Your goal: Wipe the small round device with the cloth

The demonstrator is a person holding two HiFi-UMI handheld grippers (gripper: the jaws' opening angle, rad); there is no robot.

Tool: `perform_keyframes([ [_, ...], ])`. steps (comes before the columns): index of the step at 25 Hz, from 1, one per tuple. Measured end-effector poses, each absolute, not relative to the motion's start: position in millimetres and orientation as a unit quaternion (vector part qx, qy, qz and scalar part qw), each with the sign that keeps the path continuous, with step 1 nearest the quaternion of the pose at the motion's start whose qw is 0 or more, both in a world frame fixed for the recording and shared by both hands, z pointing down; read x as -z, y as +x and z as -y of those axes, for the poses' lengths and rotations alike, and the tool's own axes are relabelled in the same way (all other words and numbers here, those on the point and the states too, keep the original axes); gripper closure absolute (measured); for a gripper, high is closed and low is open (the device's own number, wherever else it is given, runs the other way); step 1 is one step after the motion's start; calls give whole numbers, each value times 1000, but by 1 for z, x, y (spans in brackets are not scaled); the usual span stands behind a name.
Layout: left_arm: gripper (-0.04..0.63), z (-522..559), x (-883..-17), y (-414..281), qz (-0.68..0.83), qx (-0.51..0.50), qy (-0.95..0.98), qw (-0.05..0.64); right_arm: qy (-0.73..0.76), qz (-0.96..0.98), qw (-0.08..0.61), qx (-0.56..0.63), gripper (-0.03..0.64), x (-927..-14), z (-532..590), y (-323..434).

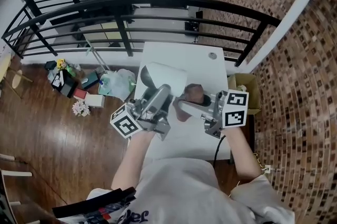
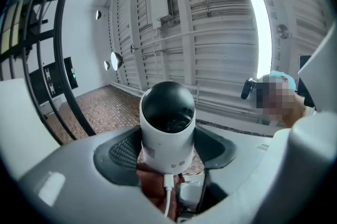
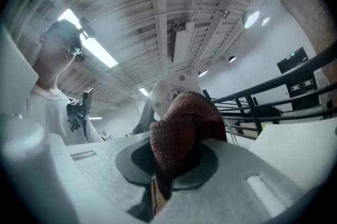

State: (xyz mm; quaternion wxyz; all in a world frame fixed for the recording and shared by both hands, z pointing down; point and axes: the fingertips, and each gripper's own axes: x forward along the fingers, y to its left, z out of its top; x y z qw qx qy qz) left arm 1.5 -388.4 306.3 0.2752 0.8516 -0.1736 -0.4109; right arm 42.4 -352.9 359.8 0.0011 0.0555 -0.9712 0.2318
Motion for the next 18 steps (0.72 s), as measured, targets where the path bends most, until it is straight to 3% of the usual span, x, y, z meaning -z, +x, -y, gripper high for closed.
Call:
perform_keyframes([
  [7, 261, 400, -332, 6, 240, 326, 876, 262, 33, 988, 15, -150, 594, -330, 321, 41],
  [18, 261, 394, -344, 20, 269, 234, 902, 243, 143, 981, -20, -132, 594, -315, 373, 70],
])
